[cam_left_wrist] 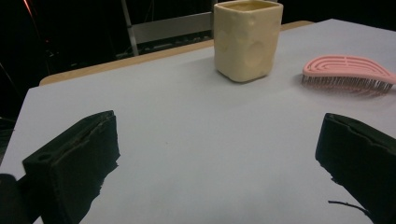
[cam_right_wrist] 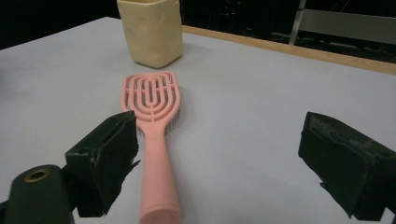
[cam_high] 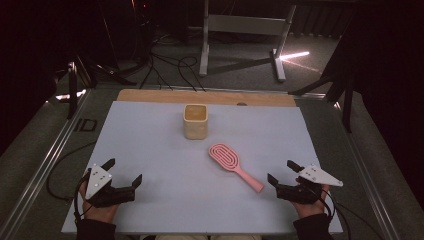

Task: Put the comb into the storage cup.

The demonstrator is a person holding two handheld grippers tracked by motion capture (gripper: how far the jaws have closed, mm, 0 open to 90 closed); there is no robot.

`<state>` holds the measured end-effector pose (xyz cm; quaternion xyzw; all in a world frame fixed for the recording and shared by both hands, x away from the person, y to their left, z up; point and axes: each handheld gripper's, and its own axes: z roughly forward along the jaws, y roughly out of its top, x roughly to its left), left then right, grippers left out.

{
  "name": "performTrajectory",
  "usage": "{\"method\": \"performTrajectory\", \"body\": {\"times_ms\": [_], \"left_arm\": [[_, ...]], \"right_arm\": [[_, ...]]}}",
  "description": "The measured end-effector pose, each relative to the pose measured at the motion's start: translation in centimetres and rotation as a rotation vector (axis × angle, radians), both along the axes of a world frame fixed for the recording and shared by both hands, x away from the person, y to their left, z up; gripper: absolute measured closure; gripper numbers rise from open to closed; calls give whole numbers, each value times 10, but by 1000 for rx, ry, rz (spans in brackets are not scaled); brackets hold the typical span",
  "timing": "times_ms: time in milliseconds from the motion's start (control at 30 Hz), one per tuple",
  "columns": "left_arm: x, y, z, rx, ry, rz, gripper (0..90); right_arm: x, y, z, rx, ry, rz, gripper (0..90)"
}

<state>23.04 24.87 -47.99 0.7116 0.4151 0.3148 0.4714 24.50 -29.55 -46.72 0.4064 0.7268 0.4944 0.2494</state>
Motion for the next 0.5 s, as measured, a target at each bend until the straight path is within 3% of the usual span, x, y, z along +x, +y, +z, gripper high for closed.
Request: {"method": "performTrajectory", "body": {"times_ms": [167, 267, 500], "left_arm": [[1, 0, -1, 5, 4, 2, 2], [1, 0, -1, 6, 6, 2, 2], [1, -2, -2, 17, 6, 1, 2]], "right_arm": [[2, 3, 1, -11, 9, 1, 106], [2, 3, 2, 24, 23, 6, 99], [6, 5, 12, 1, 18, 2, 95]]}}
